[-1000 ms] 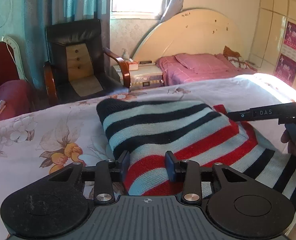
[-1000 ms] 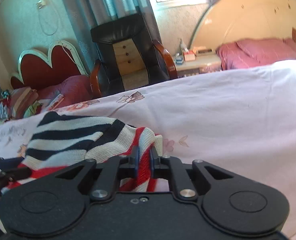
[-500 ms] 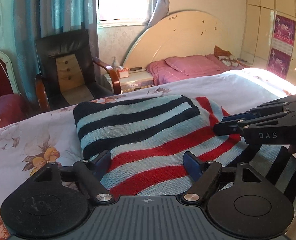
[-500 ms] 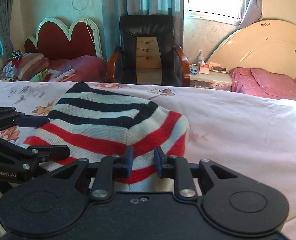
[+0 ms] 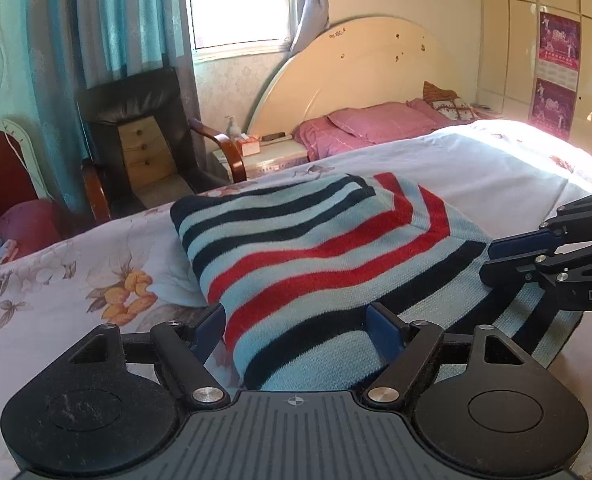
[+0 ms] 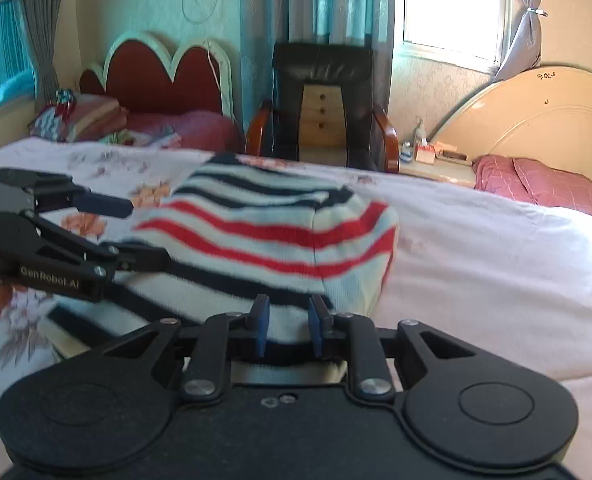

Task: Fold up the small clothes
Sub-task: 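Press the folded sweater bundle flat with both grippers, then grasp the edge of the folded sweater with both grippers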

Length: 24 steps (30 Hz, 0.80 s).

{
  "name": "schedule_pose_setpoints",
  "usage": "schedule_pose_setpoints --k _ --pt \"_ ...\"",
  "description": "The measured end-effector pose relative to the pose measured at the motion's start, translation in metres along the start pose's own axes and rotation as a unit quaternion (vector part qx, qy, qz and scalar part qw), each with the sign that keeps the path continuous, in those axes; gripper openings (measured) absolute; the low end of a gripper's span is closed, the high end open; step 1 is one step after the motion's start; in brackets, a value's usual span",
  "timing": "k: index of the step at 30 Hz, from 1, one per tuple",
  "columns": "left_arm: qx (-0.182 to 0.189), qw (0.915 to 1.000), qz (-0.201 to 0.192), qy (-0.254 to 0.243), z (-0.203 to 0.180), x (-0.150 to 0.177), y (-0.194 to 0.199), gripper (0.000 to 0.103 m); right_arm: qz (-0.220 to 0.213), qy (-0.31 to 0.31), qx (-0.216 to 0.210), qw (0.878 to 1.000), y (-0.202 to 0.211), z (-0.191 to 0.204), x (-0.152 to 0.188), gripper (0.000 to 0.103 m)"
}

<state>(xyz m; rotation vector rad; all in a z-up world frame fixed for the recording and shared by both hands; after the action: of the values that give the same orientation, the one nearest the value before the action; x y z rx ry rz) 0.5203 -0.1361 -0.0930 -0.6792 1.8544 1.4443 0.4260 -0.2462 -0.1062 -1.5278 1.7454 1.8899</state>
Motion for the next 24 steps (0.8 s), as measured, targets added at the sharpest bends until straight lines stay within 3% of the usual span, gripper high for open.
schedule_pose_setpoints --k 7,12,16,17,18,20,22,24 --pt "-0.004 1.0 0.0 -0.003 0.002 0.025 0.023 0.078 0.002 0.004 0.004 1.0 0.021 0.008 0.016 0.022" --pt "-0.002 0.9998 0.016 0.006 0.008 0.049 0.032 0.078 0.034 0.02 -0.003 0.999 0.018 0.021 0.041 0.022" --pt "-0.005 0.9999 0.003 0.012 0.026 0.041 0.049 0.078 0.039 0.01 -0.003 0.999 0.029 0.02 0.042 0.022" --pt "-0.004 0.9997 -0.004 0.024 0.034 0.036 0.053 0.078 0.027 -0.004 0.003 1.0 0.039 0.014 0.036 0.03" --pt "0.005 0.9991 -0.006 0.043 0.041 0.03 0.054 0.078 0.008 -0.019 0.006 1.0 0.051 0.007 0.03 0.046" --pt "0.036 0.9945 0.014 0.098 0.052 0.022 0.044 0.078 -0.022 -0.062 -0.005 0.998 0.063 -0.01 0.021 0.067" --pt "0.066 0.9867 0.035 0.144 0.057 0.018 0.029 0.078 -0.024 -0.124 -0.022 0.992 0.056 -0.034 0.018 0.069" --pt "0.096 0.9737 0.065 0.196 0.06 0.019 0.013 0.078 -0.003 -0.213 -0.077 0.974 0.032 -0.054 0.025 0.069"
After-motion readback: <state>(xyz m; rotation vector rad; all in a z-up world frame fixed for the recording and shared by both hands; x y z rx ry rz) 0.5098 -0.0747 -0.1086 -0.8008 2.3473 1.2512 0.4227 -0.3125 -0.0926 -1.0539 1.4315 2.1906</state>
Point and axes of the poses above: each gripper's, at about its wrist camera, not at the fingertips, and y roughly against the way its jaws point, z to its left, x to its underside, the point moved 10 cm from there along -y, roughly the way its jaws point, and after that the axes turned 15 degrees about y, right-handed, at the moved point
